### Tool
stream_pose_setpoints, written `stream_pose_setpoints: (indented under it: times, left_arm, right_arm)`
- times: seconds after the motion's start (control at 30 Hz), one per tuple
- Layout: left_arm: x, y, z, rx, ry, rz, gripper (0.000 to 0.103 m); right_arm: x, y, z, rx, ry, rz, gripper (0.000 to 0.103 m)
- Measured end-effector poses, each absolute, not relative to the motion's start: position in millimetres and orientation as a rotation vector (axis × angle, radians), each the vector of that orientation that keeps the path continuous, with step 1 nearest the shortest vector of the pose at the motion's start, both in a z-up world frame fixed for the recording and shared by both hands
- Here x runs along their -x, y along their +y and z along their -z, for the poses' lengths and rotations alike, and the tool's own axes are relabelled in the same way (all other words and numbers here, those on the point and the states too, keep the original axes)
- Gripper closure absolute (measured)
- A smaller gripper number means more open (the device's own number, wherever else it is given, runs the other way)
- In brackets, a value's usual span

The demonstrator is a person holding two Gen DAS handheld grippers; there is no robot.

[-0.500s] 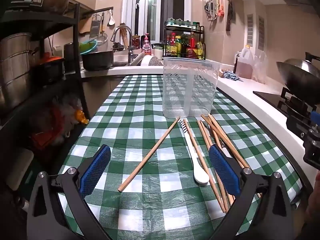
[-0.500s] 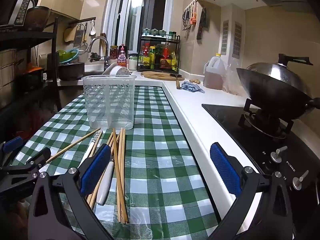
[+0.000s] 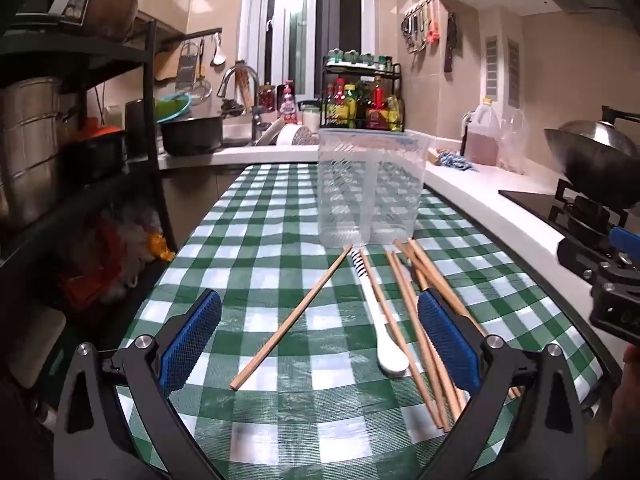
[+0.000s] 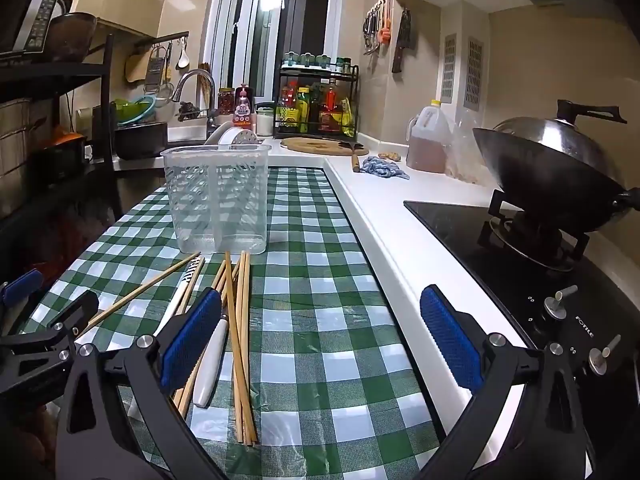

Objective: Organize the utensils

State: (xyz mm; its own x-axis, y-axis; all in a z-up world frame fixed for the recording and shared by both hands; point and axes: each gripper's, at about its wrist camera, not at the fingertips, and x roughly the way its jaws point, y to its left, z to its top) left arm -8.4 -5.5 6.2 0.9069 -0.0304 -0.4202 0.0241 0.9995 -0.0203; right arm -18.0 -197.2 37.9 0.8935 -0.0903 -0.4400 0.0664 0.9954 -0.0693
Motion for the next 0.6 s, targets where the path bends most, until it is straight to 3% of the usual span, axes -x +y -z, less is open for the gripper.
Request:
stream_pose_setpoints:
  times: [0.6]
  left_arm:
    - [10.7, -2.9, -10.5, 0.038, 0.426, 0.044, 0.008]
  right_arm:
    - [19.2, -194.2, -37.3, 0.058, 0.460, 0.080, 0.005]
